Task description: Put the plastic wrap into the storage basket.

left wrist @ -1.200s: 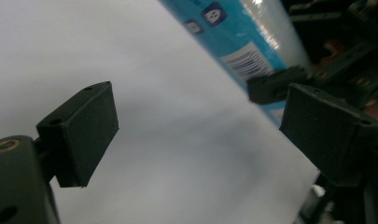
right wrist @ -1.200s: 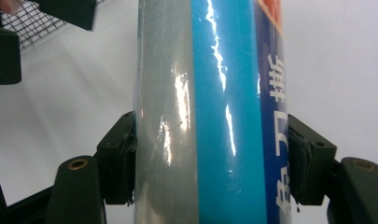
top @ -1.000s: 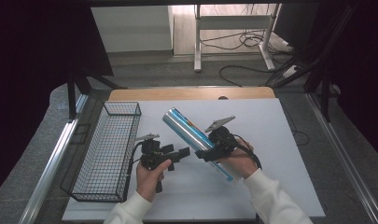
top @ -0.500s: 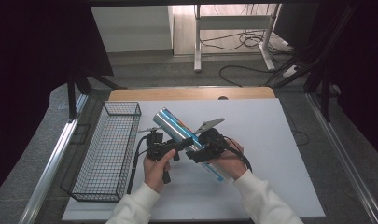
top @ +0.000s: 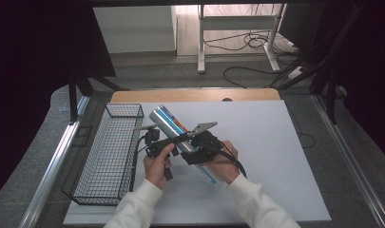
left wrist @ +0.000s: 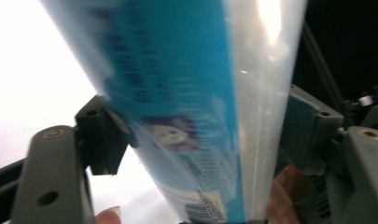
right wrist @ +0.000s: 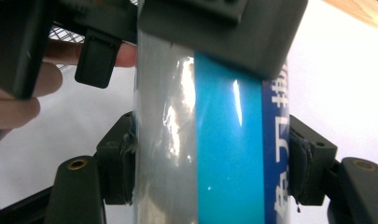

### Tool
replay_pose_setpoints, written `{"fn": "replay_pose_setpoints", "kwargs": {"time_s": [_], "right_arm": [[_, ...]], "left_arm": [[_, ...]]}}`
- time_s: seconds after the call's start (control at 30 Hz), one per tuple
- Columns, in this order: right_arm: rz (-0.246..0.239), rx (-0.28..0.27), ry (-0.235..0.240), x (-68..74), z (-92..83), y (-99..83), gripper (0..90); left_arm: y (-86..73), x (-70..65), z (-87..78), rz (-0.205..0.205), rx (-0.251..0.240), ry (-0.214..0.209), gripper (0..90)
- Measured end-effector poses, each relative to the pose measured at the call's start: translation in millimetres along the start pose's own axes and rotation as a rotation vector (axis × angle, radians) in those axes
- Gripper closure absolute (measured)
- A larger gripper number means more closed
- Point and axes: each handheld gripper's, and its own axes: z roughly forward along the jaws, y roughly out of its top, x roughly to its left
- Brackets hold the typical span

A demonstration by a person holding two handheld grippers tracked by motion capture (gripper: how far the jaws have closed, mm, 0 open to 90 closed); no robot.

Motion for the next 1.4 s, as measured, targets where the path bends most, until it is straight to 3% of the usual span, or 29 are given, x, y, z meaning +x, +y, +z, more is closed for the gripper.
{"fn": "replay_pose_setpoints", "kwargs": {"time_s": [0.23, 0.4, 0.47, 0.53, 0.63, 0.8, 0.87, 1.03, 1.27, 1.4], "right_arm": [[0.002, -0.012, -0.012, 3.8, -1.4, 6.8, 31.4], [0.01, -0.003, 0.019, 2.6, -1.3, 7.2, 28.6], [0.015, 0.0, 0.05, 2.1, -2.2, 6.9, 24.1], [-0.001, -0.015, 0.049, 4.1, -5.6, 6.2, 16.5], [-0.019, -0.07, -0.001, 5.8, -19.5, 4.3, 11.7], [-0.006, -0.126, 0.022, -4.3, -51.9, -5.6, 8.8], [0.034, -0.156, 0.036, -13.2, -65.0, -13.8, 8.9], [0.139, -0.194, -0.001, -46.1, -88.0, -43.0, 9.5], [0.221, -0.178, -0.041, -71.3, -93.3, -75.1, 9.7], [0.272, -0.162, -0.057, -82.4, -90.8, -84.7, 10.0]], "left_arm": [[7.8, 4.3, -6.1, -0.043, 0.0, -0.062, 30.7], [8.8, 6.1, -7.1, -0.022, 0.015, -0.067, 31.4], [9.2, 6.0, -7.5, -0.009, 0.022, -0.073, 31.5], [10.0, 4.9, -8.4, 0.009, 0.027, -0.077, 31.6], [13.0, 1.1, -11.2, 0.041, 0.036, -0.077, 31.6], [19.0, -5.4, -18.2, 0.06, 0.048, -0.064, 31.7], [22.4, -8.6, -22.0, 0.072, 0.057, -0.044, 31.7], [32.5, -17.3, -29.4, 0.105, 0.086, 0.001, 31.8], [46.1, -33.4, -35.2, 0.164, 0.153, 0.076, 31.8], [49.4, -38.3, -37.6, 0.186, 0.184, 0.092, 31.9]]}}
